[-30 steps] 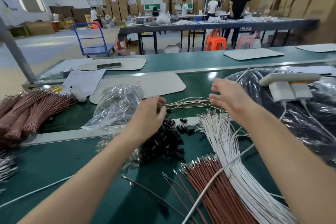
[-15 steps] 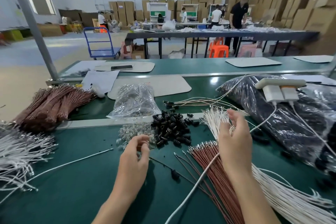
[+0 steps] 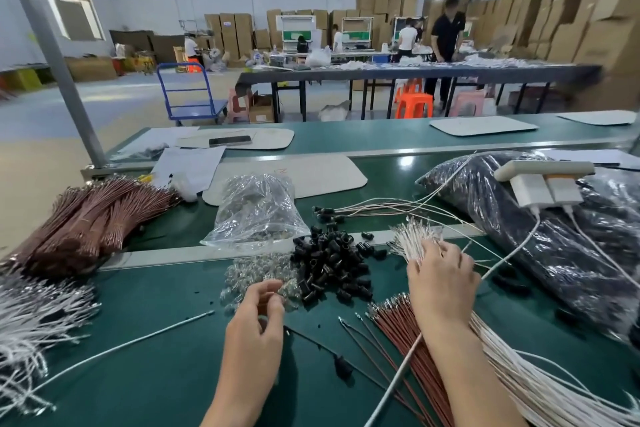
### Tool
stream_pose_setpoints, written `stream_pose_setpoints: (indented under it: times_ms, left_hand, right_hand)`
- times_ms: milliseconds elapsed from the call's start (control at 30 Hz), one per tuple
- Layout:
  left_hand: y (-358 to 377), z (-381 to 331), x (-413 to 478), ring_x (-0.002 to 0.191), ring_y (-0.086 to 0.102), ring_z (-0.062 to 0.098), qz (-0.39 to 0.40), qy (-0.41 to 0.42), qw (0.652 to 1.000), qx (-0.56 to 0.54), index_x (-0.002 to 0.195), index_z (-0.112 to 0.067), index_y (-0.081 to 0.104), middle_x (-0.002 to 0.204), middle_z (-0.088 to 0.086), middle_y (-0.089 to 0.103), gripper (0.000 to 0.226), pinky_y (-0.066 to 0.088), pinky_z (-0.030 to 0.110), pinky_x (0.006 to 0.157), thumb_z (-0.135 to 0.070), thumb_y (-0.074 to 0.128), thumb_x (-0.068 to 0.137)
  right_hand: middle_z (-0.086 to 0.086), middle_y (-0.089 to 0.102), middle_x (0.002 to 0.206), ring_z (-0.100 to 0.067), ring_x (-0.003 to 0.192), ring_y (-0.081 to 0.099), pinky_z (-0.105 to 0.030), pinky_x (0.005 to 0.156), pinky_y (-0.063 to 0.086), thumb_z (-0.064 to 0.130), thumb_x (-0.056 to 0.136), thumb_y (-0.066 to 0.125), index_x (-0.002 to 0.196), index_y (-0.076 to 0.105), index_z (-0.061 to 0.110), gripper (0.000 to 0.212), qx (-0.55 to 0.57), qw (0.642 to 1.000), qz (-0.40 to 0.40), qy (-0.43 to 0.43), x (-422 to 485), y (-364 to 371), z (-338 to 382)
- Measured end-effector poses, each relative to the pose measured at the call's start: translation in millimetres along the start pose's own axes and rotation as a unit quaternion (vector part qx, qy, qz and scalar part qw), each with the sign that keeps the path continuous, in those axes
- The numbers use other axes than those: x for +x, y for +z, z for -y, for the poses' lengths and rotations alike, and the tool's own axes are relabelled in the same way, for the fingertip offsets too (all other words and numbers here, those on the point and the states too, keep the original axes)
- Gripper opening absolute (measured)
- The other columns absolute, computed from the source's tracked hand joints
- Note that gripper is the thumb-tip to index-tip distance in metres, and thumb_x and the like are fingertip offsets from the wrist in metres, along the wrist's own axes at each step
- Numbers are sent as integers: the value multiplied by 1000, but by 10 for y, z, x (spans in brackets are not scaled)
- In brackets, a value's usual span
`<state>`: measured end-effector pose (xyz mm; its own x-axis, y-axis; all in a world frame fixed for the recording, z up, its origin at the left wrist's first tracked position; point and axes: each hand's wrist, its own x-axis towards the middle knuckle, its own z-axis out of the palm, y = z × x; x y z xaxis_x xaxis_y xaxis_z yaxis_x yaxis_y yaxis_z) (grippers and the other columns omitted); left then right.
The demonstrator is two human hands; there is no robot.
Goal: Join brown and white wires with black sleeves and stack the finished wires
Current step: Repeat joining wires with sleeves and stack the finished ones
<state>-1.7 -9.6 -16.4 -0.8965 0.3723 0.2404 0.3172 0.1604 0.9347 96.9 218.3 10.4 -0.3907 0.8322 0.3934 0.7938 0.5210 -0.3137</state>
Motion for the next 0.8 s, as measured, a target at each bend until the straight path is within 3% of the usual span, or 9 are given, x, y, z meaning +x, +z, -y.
stream_pose_setpoints:
  times_ms: [133, 267, 533, 700, 800]
  left_hand:
    - [35, 7, 31, 70, 61, 20, -16, -8, 1000, -6, 105, -39, 63, 95, -23, 69, 22, 45, 13, 53, -19, 53, 103]
    - [31, 35, 38, 78, 63, 19, -17, -12, 1000, -6, 103, -41, 63, 93, -21, 70, 24, 50, 19, 59, -19, 52, 103]
    - [21, 46, 46, 78, 64, 20, -21, -26, 999, -4, 102, -40, 63, 91, -21, 71, 22, 51, 18, 59, -21, 51, 103]
    - [24, -8, 33, 61, 56, 17, -16, -26, 999, -18, 102, -37, 62, 90, -18, 71, 20, 45, 20, 51, -22, 49, 105]
    - [19, -27, 23, 63, 52, 9, -8, -23, 999, -22, 103, -35, 61, 89, -13, 69, 19, 43, 17, 50, -21, 48, 106]
  right_hand:
    - [-9, 59, 130, -26, 113, 53, -38, 91, 45, 29, 96, 63, 123, 63, 25, 27, 19, 1000, -7, -5, 50, 2, -7]
    - [-8, 59, 123, -25, 109, 53, -36, 92, 47, 27, 96, 62, 115, 63, 23, 19, 32, 999, -6, -3, 36, 24, -4]
    - [-10, 66, 103, -24, 95, 56, -40, 89, 50, 13, 96, 60, 129, 56, 14, 32, 125, 992, -24, -8, 21, -2, -30]
    - [-11, 69, 113, -29, 106, 58, -43, 93, 45, 22, 99, 57, 135, 57, 17, 36, 86, 996, -13, 18, 36, -21, -64]
    - [-10, 71, 112, -31, 106, 60, -44, 92, 43, 20, 100, 56, 137, 56, 15, 38, 72, 997, -25, 11, -4, -32, -32]
